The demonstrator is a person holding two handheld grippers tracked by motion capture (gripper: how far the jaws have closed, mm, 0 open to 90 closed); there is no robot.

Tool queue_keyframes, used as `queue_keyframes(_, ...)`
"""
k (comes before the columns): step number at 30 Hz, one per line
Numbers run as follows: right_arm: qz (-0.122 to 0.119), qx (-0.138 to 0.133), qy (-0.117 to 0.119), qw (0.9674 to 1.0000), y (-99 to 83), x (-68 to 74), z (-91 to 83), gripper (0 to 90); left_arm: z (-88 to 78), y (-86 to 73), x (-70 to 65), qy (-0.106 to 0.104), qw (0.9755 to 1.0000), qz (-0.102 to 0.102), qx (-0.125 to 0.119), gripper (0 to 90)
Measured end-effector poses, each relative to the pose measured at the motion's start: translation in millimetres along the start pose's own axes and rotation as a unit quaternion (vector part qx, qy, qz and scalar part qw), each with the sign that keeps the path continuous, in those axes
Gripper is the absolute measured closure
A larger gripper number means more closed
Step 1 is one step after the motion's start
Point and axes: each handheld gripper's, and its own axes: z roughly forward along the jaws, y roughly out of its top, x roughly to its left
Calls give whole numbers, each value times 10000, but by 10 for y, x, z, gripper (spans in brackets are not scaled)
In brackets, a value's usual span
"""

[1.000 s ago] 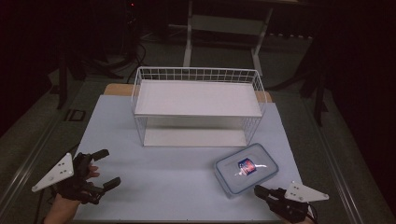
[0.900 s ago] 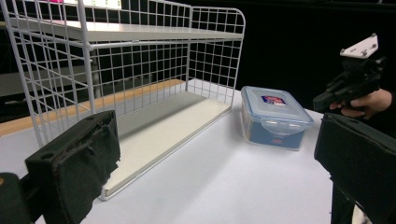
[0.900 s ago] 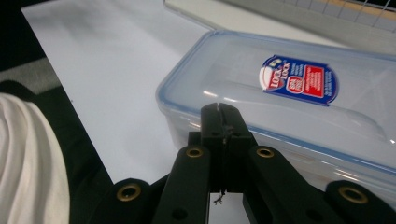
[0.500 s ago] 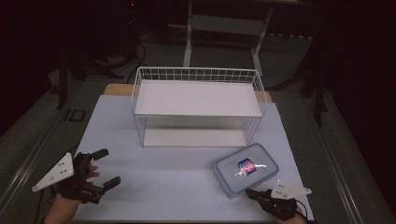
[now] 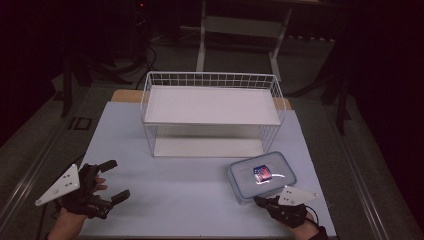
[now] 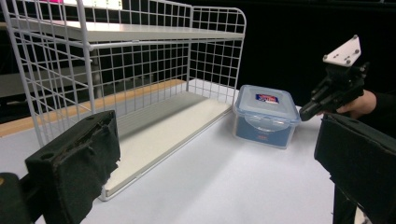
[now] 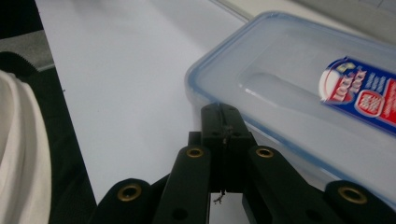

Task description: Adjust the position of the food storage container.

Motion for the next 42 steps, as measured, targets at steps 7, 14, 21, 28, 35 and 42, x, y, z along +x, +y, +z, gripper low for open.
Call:
queue_keyframes(7, 228, -353, -608, 9973, -28, -214, -362, 900, 1, -4, 2, -7, 10000, -13, -5, 0)
queue_keyframes(14, 576, -409, -1460, 9868, -164, -616, -707, 900, -1, -6, 4, -9, 10000, -18, -9, 0)
queue_keyframes(21, 828, -210, -1786, 9802, -309, -885, -677, 900, 16, -8, -1, -31, 10000, -26, 26, 0)
queue_keyframes(28, 1004, -118, -1796, 9785, -393, -953, -575, 900, 19, -18, 2, 9, 10000, -24, 55, 0)
queue_keyframes(35, 1177, -204, -1721, 9778, -455, -905, -582, 900, 36, -20, -3, -25, 10000, -58, 66, 0)
queue_keyframes(42, 1115, -210, -1446, 9830, -427, -774, -527, 900, 50, -23, -16, -7, 9999, -13, 106, 0)
